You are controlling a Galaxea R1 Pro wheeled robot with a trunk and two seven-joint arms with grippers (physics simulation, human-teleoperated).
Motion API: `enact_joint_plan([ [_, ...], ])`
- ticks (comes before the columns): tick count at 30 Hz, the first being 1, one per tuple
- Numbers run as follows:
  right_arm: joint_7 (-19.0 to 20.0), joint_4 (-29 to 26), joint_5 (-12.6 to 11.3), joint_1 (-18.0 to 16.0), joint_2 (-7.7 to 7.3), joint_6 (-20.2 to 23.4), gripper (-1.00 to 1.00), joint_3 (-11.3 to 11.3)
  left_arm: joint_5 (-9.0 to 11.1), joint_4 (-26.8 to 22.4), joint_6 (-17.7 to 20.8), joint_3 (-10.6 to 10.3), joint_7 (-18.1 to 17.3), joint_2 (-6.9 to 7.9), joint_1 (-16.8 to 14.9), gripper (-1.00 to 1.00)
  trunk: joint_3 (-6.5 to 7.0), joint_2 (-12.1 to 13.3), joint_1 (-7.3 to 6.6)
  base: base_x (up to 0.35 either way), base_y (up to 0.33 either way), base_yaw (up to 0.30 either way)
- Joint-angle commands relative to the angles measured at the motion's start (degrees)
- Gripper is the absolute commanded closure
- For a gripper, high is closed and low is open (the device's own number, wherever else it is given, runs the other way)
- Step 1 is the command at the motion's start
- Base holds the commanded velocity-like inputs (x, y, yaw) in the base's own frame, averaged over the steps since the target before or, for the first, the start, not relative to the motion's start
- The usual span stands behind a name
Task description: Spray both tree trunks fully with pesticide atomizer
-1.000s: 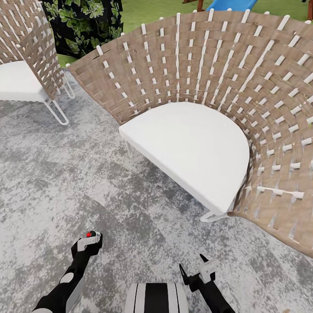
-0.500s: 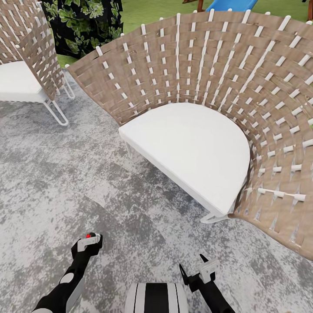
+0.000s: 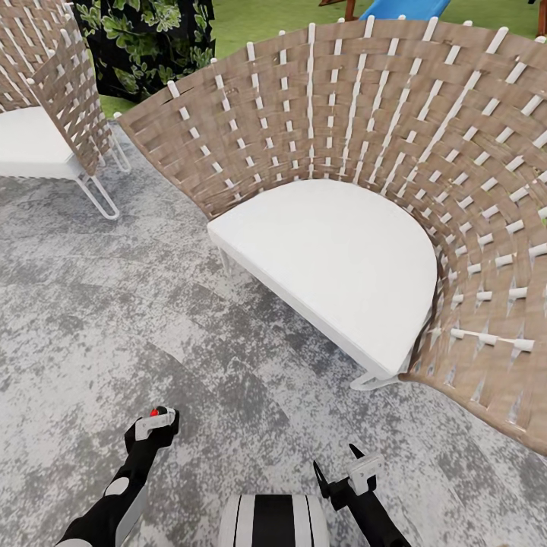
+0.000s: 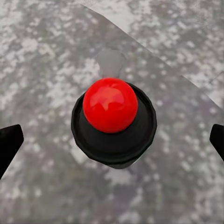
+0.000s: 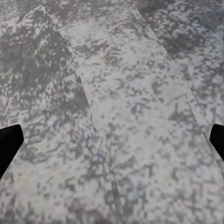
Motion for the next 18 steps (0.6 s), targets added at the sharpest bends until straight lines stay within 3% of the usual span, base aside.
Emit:
enact_joint_plan([
  [1, 0.0, 0.0, 0.0, 0.0, 0.00, 0.0, -1.00, 0.0, 0.0, 0.0, 0.0, 0.0, 0.0, 0.00, 0.0, -1.00, 0.00, 0.0, 0.00, 0.000, 0.000, 0.000],
  [15, 0.0, 0.0, 0.0, 0.0, 0.00, 0.0, -1.00, 0.0, 0.0, -0.8, 0.1, 0.2, 0.1, 0.04, 0.0, -1.00, 0.00, 0.0, 0.00, 0.000, 0.000, 0.000],
  [16, 0.0, 0.0, 0.0, 0.0, 0.00, 0.0, -1.00, 0.0, 0.0, -0.8, 0.1, 0.2, 0.1, 0.02, 0.0, 1.00, 0.00, 0.0, 0.00, 0.000, 0.000, 0.000],
  [18, 0.0, 0.0, 0.0, 0.0, 0.00, 0.0, -1.00, 0.0, 0.0, -0.8, 0.1, 0.2, 0.1, 0.01, 0.0, 1.00, 0.00, 0.0, 0.00, 0.000, 0.000, 0.000],
])
